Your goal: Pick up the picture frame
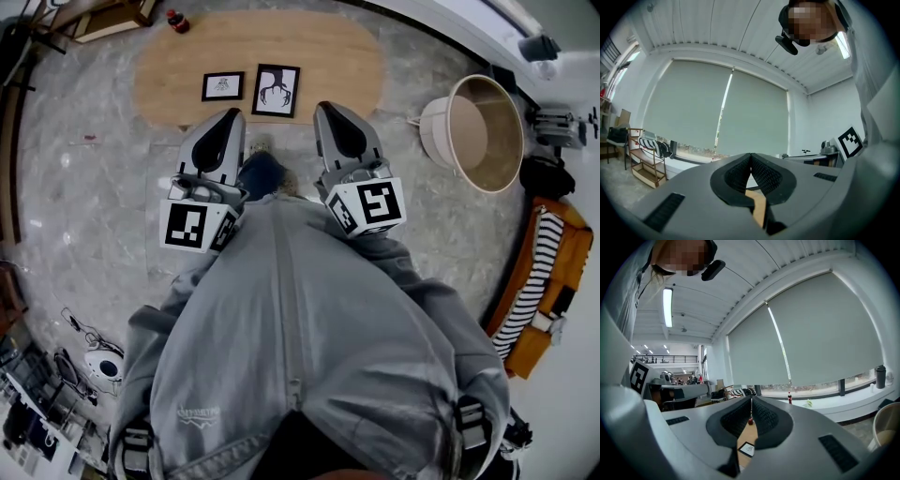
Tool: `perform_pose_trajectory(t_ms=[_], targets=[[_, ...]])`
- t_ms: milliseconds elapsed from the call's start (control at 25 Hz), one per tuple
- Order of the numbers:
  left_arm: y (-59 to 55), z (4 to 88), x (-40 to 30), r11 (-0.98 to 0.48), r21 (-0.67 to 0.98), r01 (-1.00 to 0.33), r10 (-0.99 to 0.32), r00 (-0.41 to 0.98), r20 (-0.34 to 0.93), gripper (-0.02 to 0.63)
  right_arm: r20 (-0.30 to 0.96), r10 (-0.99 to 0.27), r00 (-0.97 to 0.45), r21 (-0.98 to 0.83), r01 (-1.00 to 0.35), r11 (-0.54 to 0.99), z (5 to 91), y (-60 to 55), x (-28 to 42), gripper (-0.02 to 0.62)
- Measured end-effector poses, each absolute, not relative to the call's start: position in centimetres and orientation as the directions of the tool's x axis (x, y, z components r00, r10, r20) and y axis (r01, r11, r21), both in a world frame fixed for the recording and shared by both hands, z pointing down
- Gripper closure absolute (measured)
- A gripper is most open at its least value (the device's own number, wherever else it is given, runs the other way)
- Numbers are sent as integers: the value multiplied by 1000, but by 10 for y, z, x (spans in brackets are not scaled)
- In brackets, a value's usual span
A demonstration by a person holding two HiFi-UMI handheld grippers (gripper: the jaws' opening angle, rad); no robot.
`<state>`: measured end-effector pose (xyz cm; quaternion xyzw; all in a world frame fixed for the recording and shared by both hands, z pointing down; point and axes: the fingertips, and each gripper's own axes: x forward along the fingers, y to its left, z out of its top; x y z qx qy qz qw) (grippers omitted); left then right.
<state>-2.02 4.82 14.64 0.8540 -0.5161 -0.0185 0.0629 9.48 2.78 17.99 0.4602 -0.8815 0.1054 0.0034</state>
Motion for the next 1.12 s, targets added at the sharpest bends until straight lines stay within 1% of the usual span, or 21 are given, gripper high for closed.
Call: perform_pose_trajectory(t_ms=[240, 520, 760, 880, 1120], targets=[[7, 139, -36, -476, 120, -871, -877, 481, 15, 588, 104, -827, -552, -174, -829, 531, 174, -8, 81, 563], [-60, 146, -63, -520, 132, -844, -845, 531, 66, 588, 124, -847, -517, -185, -850, 492, 175, -73, 50, 563], [-124, 155, -90, -561, 156, -813, -817, 574, 50, 588, 144, -865, -481, -169, -873, 457, 183, -129, 23, 563], [-152, 160, -98, -591, 167, -789, -792, 607, 64, 588, 155, -878, -454, -171, -887, 428, 188, -153, 13, 563], [-197, 184, -92, -651, 195, -734, -732, 675, 96, 588, 208, -902, -379, -167, -922, 349, 210, -183, 22, 563]])
